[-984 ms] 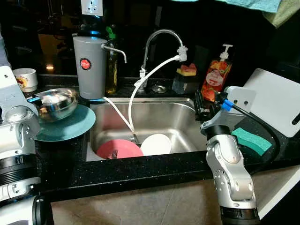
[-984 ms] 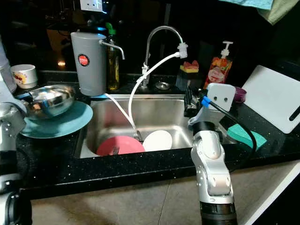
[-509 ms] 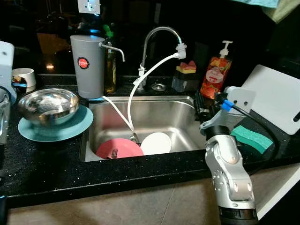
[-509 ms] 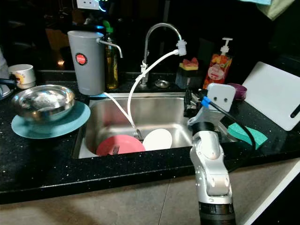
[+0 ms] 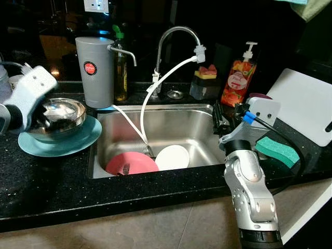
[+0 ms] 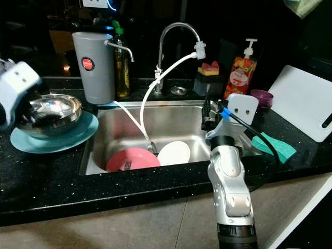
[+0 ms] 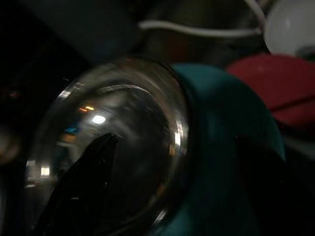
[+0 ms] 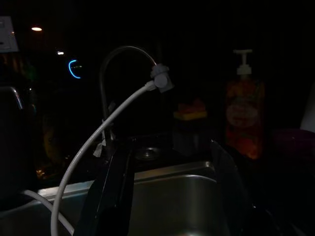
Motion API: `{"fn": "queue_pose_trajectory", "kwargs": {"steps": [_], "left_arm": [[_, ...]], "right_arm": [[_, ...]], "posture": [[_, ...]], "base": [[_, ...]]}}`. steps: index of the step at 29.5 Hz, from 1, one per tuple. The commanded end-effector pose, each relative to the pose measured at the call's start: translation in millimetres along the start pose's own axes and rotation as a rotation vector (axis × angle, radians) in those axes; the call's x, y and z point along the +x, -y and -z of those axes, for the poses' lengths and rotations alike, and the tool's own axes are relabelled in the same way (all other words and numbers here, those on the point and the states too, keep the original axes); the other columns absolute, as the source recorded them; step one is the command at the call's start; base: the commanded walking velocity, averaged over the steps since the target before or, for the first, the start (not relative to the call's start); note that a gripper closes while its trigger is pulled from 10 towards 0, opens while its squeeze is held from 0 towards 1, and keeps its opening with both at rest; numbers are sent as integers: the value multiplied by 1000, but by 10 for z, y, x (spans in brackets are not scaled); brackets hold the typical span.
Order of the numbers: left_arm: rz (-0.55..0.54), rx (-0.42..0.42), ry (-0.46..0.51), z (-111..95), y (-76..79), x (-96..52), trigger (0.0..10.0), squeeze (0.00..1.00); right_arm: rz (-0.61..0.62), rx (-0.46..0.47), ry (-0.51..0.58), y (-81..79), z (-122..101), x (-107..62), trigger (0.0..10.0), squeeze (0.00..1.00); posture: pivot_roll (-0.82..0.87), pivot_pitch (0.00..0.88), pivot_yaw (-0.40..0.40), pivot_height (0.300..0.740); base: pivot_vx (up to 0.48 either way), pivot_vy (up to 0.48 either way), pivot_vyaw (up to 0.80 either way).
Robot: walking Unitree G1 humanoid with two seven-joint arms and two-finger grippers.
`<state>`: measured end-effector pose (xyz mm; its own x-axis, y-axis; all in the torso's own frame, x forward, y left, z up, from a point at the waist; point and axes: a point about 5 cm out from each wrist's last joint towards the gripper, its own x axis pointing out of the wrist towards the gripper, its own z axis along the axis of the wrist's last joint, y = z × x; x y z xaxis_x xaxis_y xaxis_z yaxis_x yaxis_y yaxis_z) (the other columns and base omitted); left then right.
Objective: Kitchen organization
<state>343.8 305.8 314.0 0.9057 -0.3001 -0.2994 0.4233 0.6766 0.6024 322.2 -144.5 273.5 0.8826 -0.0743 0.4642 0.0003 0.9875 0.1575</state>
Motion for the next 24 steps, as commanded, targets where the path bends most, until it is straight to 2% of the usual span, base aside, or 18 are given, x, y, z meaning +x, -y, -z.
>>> {"fn": "queue_pose_trajectory", "kwargs": {"steps": [1,7,10,15,20,21,22,23,24], "left_arm": [[37,43,-12,-26,20,62,10000,0],[112,69,-22,-13,71,114,10000,0],[152,114,-58,26,97,188,10000,0],[180,142,-126,156,146,275,10000,0],[158,170,-175,240,166,322,10000,0],[153,174,-180,249,166,327,4353,0],[148,176,-185,262,166,335,4353,0],[145,178,-190,279,169,343,0,0],[135,183,-196,294,172,351,0,0]], "right_arm": [[14,3,13,28,-18,8,10000,0],[21,0,20,42,-27,10,10000,0],[23,-1,24,47,-25,15,10000,0],[20,1,28,34,-26,20,10000,0],[20,2,28,31,-25,22,10000,0],[21,2,28,33,-25,19,10000,0],[21,1,28,35,-25,17,10000,0],[22,0,27,39,-25,17,10000,0],[23,-1,27,44,-27,18,10000,0]], "posture": [[144,10,-79,740],[138,0,-74,740],[140,0,-76,740],[141,0,-77,740],[141,0,-77,740],[141,0,-77,740],[141,0,-77,740],[137,0,-79,740],[136,0,-81,740]], "base": [[0,0,0],[0,0,0],[0,0,0],[0,0,0],[0,0,0],[0,0,0],[0,0,0],[0,0,0],[0,0,0]]}}
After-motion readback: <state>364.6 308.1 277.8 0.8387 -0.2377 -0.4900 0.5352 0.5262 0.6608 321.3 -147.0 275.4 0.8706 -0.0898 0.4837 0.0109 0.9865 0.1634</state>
